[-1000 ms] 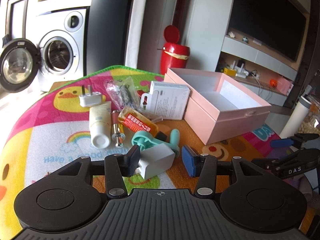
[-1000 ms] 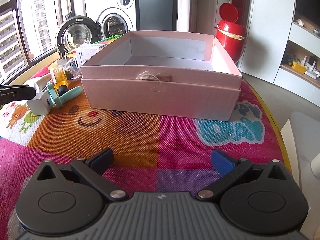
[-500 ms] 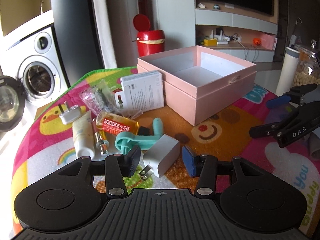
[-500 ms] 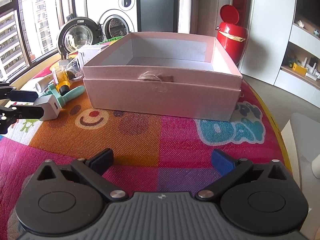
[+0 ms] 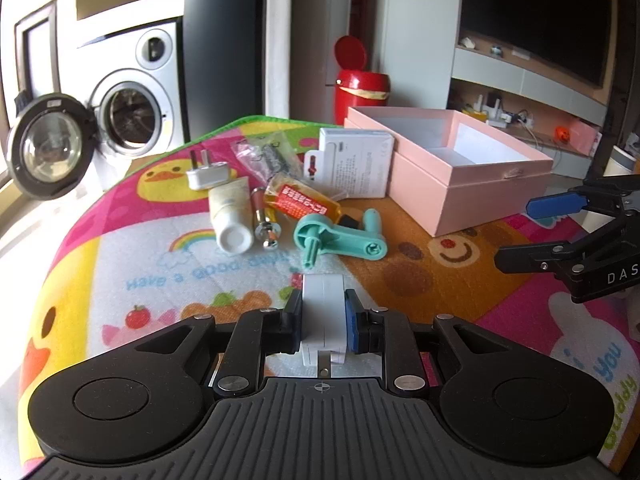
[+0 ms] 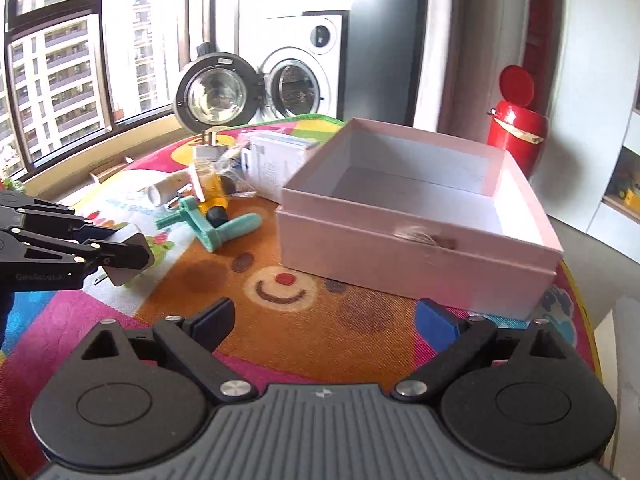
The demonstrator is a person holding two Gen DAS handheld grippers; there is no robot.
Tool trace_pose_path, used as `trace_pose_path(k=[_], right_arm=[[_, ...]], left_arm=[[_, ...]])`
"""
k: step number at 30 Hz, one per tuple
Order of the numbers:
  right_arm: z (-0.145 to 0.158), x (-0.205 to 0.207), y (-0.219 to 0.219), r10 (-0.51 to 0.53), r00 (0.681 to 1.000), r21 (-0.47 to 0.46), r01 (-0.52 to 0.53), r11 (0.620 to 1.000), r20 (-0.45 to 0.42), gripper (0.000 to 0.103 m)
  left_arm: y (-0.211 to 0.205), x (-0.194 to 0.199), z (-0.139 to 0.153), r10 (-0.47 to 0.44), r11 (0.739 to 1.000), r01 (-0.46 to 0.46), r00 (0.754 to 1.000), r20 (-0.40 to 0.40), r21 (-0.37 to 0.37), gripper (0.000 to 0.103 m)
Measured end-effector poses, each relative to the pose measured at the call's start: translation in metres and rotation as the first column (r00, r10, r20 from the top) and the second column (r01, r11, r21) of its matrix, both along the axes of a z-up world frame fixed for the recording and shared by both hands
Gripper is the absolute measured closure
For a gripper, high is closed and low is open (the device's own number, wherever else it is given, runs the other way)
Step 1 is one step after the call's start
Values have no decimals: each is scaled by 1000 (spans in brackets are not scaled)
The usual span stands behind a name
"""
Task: Organize rigid objects
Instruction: 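Carry the white adapter and teal crank part into the pink box with both tools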
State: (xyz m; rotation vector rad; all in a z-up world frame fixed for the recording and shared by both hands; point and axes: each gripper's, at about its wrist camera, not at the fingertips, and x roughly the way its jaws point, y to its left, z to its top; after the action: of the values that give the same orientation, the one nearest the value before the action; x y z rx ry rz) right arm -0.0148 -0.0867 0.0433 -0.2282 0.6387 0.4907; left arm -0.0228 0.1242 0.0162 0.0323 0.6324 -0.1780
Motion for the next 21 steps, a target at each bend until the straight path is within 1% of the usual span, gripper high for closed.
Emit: trace_pose_path(k=[1,3,5,6,8,9,10,11,13,16,17,21], right_arm=[[1,1,14,37,999,-20,-36,999,8,38],[1,6,46,115,993,-64,-114,991,18,57],[-2,13,72,157,987,-88,-153,984,37,57],[-3,17,83,167,985,-103,-161,981,48,57],[-6,29,101,172,983,-127,-163,978,62,57],[-7,36,107,170,984,-130,-161,978,61,60],[-8,41,111,168,985,-131,-161,978,48,70],[-9,47,115,171,985,-133,-167,977,22,76],[-6,46,114,179,984,-128,-177,976,4,85],[-5,30,104,238,971,-126,-241,962,-33,92],[-5,25,99,252,967,-126,-256,959,-46,93],[-4,-8,70,299,954,-171,-300,939,-31,93]], left_arm=[[6,-5,0,37,999,-37,999,3,9,79],[19,-13,0,98,995,-98,995,-6,5,79],[30,-16,-1,126,991,-127,992,-25,-36,79],[35,-16,-2,128,990,-130,991,-35,-61,79],[38,-16,-2,129,988,-132,991,-39,-86,78],[38,-16,-2,128,987,-131,991,-38,-92,78],[39,-17,-2,126,987,-129,991,-36,-98,78],[39,-18,-2,123,986,-126,992,-35,-108,78],[38,-21,-5,118,983,-122,992,-37,-135,77],[33,-21,-7,101,982,-105,994,-37,-157,76],[32,-21,-7,95,982,-100,995,-39,-161,76],[22,-22,-7,68,982,-75,997,-45,-172,76]])
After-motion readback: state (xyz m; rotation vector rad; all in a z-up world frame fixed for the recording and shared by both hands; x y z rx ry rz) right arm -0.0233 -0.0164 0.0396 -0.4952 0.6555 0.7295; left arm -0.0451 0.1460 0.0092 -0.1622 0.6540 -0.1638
